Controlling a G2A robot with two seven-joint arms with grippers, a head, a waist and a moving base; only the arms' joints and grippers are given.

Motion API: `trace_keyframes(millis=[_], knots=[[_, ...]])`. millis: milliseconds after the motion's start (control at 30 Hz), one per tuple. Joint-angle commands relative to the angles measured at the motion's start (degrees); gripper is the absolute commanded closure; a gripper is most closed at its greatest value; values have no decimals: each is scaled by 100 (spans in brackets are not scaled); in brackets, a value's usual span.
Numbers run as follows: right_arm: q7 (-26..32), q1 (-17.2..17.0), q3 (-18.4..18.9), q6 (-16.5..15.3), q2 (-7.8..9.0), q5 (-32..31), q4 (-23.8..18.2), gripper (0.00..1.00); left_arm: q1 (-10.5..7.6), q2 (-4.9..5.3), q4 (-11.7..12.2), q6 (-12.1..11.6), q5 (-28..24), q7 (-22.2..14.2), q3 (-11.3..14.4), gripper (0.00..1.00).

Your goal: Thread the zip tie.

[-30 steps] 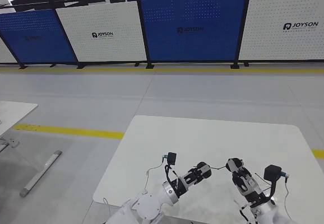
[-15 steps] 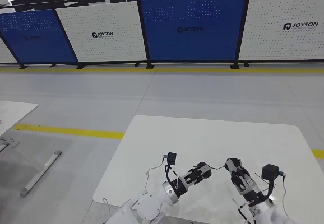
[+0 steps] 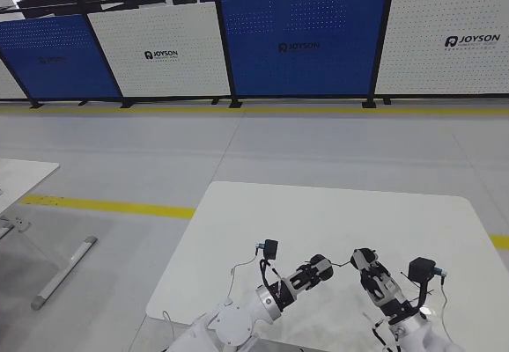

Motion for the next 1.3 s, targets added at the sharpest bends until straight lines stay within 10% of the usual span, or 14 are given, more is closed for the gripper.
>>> trace_keyframes(millis=[0, 433, 1267], knots=[[-7, 1, 3, 0, -4, 42, 10, 100, -1, 0, 12, -2, -9, 5, -8, 100], [-1, -34, 65, 0, 2, 238, 14, 100, -5, -10, 82, 38, -103, 73, -30, 100], [31, -67, 99, 0, -11, 236, 1, 65, -16, -41, 90, 232, -40, 273, -15, 100]])
